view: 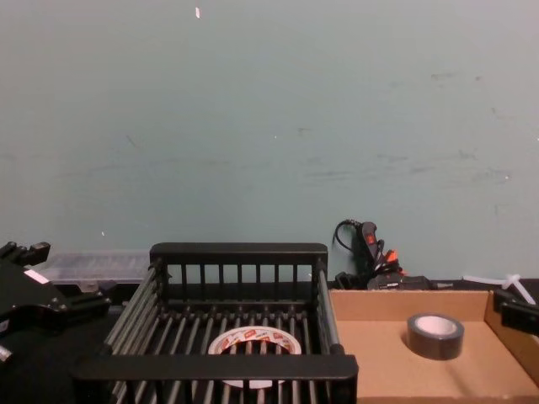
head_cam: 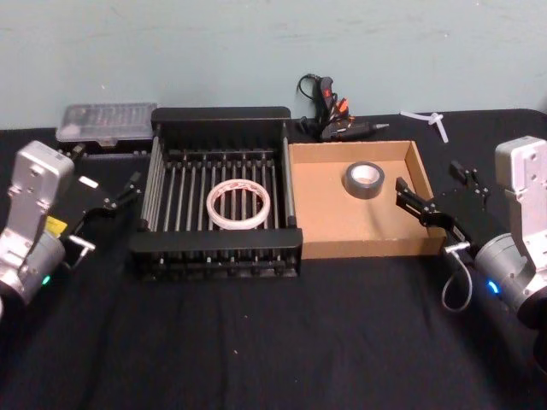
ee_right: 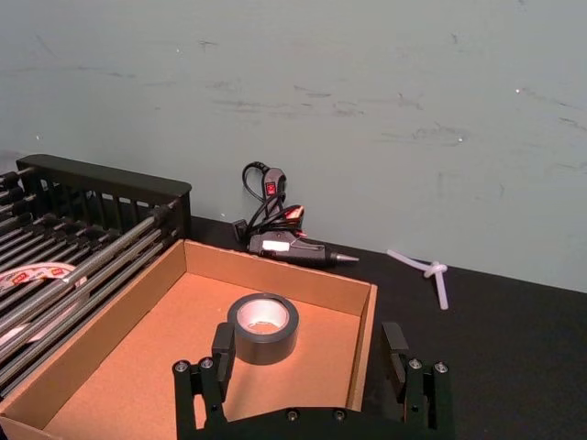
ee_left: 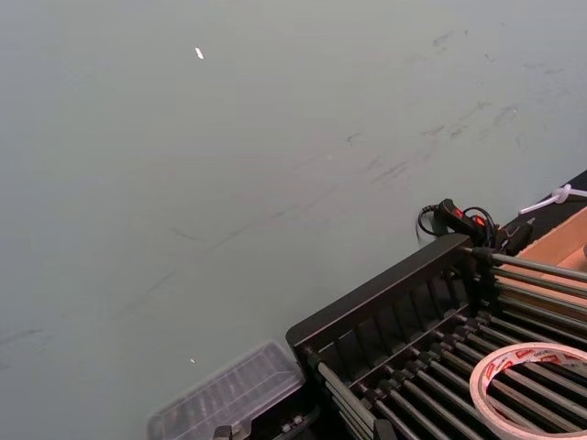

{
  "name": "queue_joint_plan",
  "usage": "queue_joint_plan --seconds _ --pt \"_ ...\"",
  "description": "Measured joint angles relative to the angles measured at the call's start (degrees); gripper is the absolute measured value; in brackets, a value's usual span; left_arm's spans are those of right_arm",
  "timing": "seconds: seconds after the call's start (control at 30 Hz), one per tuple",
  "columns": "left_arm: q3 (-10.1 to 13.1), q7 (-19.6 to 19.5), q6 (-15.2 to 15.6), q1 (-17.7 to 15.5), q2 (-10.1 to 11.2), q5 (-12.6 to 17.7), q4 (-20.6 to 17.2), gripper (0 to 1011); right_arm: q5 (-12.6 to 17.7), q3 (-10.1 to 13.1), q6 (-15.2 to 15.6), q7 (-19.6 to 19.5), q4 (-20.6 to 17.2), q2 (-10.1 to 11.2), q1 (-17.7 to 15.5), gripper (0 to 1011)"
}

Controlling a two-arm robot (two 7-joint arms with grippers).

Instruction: Pick up the white tape and place it into the black box , Pick up the silver tape and place it into the brown box.

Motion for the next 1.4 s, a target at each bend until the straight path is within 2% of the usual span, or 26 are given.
queue_joint_plan --seconds 1.4 --pt "0.0 0.0 0.0 0.0 0.0 0.0 0.0 1001 0.2 0.0 -0.1 0.0 -0.1 0.1 0.0 1002"
